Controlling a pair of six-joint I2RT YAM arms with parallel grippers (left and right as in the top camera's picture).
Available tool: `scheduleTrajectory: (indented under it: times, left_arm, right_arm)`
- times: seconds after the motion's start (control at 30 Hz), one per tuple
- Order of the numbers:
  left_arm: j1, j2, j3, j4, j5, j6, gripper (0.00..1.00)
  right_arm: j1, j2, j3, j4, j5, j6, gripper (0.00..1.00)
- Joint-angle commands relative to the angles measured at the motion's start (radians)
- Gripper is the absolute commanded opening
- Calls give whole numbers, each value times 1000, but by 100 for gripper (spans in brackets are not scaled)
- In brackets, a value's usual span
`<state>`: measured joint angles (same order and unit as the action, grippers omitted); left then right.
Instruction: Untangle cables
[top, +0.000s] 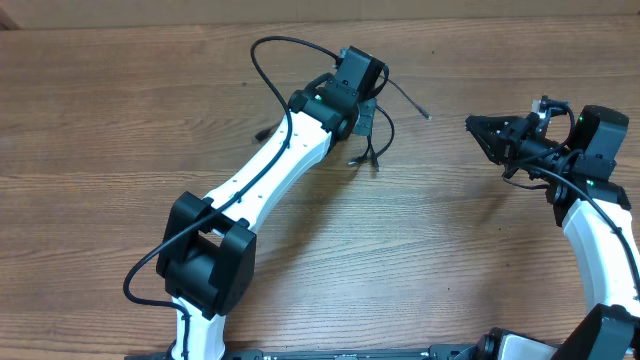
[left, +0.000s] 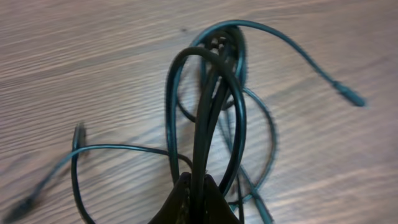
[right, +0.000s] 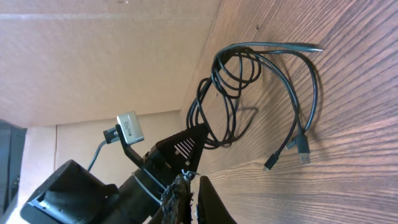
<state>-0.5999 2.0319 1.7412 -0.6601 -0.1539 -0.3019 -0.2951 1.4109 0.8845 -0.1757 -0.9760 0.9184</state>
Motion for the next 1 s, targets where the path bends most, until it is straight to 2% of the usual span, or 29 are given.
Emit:
scheduleTrajectory:
  times: [0.0, 0.23, 0.47, 0.67, 0.97]
  left_arm:
    - [-16, 2, 1, 6, 148, 80, 4]
    - [-15, 2, 1, 45, 391, 101, 4]
    - [-14, 2, 1, 188, 688, 92, 4]
    - [-15, 2, 1, 220, 732, 80, 4]
    - [-21, 2, 1, 249, 835, 45, 4]
  right_arm:
    - [-8, -18, 14, 6, 11, -38, 13]
    - [-7, -17, 14, -18, 14, -179, 29]
    - [-5, -7, 14, -37, 13, -306, 30]
    - [30, -7, 14, -37, 14, -352, 38]
    - [139, -6, 14, -27, 131, -366, 38]
